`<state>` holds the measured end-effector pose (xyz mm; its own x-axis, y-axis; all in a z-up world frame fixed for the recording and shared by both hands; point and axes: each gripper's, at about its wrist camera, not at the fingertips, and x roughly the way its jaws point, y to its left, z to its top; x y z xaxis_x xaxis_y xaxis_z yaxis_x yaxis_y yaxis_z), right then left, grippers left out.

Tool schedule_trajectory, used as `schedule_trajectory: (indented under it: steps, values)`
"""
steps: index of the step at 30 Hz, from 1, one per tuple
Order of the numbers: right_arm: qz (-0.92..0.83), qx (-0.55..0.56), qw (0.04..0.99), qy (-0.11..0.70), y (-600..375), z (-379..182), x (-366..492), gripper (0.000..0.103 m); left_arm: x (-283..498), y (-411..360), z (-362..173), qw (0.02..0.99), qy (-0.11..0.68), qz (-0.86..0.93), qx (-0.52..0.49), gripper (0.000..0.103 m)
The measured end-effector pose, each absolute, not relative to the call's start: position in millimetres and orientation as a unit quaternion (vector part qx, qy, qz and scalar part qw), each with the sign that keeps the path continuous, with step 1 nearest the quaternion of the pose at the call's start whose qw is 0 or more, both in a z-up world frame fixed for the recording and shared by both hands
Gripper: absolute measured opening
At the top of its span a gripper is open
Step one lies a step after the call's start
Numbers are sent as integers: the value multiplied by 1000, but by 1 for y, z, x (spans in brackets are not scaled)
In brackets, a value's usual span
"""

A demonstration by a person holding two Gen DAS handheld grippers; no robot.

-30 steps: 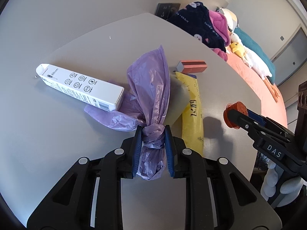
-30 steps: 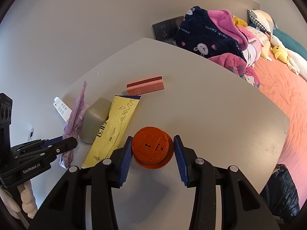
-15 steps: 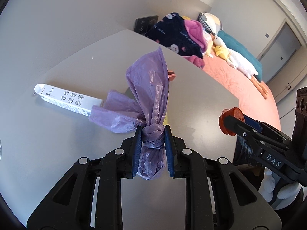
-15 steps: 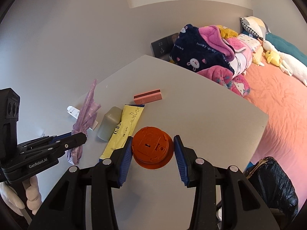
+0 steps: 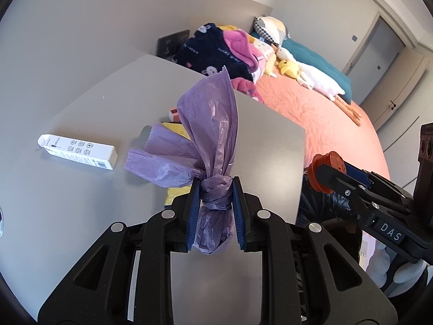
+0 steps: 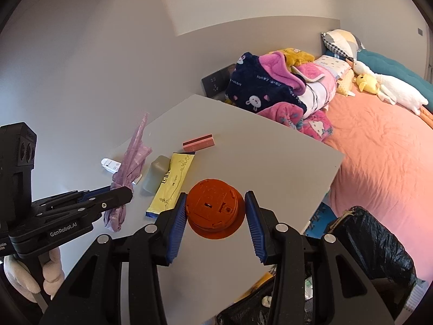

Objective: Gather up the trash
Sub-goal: 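Carry the purple bag and orange lid over the trash bin and release both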

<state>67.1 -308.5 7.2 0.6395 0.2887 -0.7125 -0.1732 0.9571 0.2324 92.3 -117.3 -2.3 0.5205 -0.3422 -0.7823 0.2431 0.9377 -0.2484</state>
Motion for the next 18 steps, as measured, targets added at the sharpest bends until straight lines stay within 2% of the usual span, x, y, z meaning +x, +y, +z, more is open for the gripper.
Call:
schedule_trajectory:
  steps: [18]
  values:
    - [82, 92, 915, 384, -354, 28, 11, 44, 71, -168, 4, 860, 455, -229, -23, 22]
